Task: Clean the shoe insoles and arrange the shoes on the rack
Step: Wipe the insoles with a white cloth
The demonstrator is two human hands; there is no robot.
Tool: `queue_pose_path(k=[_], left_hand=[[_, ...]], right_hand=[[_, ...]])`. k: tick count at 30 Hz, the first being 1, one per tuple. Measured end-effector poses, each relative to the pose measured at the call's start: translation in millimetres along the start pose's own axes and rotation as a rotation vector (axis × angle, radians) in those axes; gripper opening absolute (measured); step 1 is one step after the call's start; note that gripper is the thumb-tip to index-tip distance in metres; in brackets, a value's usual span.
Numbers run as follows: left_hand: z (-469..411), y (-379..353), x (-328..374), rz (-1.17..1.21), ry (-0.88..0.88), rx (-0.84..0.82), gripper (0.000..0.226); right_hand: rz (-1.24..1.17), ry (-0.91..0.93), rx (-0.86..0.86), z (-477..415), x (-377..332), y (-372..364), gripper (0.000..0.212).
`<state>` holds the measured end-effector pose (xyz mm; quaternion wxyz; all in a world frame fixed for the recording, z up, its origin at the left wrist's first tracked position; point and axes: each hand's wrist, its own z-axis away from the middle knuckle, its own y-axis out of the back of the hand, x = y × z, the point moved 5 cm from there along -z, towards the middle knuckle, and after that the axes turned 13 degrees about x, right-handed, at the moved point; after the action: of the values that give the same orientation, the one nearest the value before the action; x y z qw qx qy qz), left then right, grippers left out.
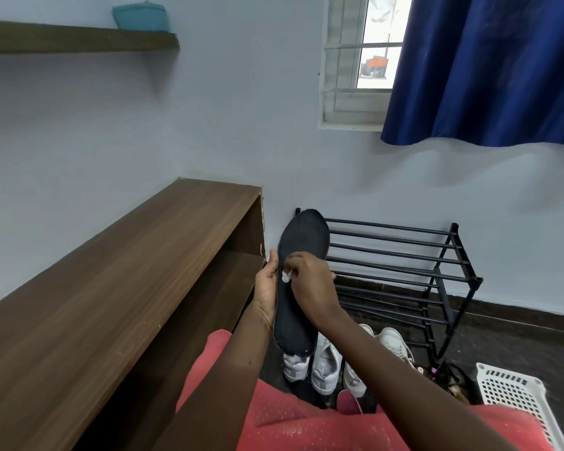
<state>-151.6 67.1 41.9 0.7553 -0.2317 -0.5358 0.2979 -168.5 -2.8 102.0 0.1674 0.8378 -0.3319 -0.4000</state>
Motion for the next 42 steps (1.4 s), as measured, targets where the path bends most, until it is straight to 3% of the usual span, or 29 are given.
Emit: queue_pose_path(k=[6,10,14,19,26,28,31,38,42], left_hand=[[-15.1,7.3,7.4,-0.033,-0.006,0.117,0.063],[-14.0,5.6,0.3,0.065,0.088,0.081,0.064],[-13.5,2.9,-3.9,0.026,0.020,0.075,0.068],[-9.5,3.3,-22.4,0.020,0.091,0.039,0.066],[-13.8,8.6,-13.5,0.007,0.133,0.104,0.079],[-16.8,11.8,-7.4,-0.011,0.123,0.138,0.084],[-18.2,10.3,-0.3,0.028,0.085,0.134,0.073],[-12.5,11.7,-16.4,0.085,0.216,0.078,0.085],[-0.2,2.6,-19.7,0.084,0.142,0.066,0.068]], right_hand=[[0.055,-0.033,-0.112,19.1,-5.4,-3.2,0.029],[-0.001,0.008,-0.179,27.4,-14.3,-6.3,0.021],[0.067,-0.051,-0.165,11.3,-0.3,-8.0,0.021],[0.023,-0.147,-0.078,-16.4,7.1,4.9,0.020],[-0.021,-0.128,-0.177,3.6,-8.8,6.2,0.020],[-0.061,-0.158,-0.187,12.2,-10.2,7.3,0.022],[-0.107,-0.181,-0.210,27.7,-11.2,8.2,0.028],[-0.137,-0.208,-0.141,14.4,-2.8,7.3,0.043],[-0.089,-0.215,-0.056,-12.1,10.2,3.0,0.052]])
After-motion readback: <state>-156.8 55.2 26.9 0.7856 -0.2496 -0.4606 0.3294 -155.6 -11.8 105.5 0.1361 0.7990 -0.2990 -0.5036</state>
